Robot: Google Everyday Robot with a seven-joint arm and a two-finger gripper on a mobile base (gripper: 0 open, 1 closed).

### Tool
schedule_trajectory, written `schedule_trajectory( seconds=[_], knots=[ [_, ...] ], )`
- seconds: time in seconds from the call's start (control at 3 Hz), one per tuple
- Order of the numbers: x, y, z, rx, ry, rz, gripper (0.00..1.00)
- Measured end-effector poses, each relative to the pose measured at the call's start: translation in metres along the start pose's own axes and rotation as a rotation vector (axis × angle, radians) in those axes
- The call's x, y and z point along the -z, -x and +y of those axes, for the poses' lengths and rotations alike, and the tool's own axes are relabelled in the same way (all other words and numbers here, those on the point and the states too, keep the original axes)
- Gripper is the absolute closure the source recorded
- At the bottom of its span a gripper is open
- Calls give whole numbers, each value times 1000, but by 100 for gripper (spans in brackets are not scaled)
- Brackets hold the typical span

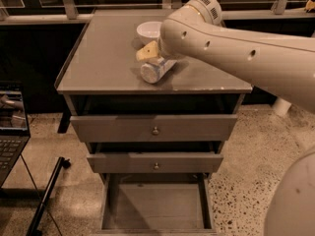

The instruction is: Place blue plastic bottle into bottom drawer

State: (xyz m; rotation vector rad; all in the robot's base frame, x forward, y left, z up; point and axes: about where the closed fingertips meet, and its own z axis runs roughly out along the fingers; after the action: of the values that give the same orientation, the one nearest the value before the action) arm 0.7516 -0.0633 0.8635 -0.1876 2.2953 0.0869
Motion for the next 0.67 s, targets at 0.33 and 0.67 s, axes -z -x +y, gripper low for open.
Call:
schedule_trajectory(
  seconds=[0.33,0.67],
  knots=[
    [-8,-7,1,-16,11,36,0],
    [-8,-7,1,-17,12,37,18]
  ],
)
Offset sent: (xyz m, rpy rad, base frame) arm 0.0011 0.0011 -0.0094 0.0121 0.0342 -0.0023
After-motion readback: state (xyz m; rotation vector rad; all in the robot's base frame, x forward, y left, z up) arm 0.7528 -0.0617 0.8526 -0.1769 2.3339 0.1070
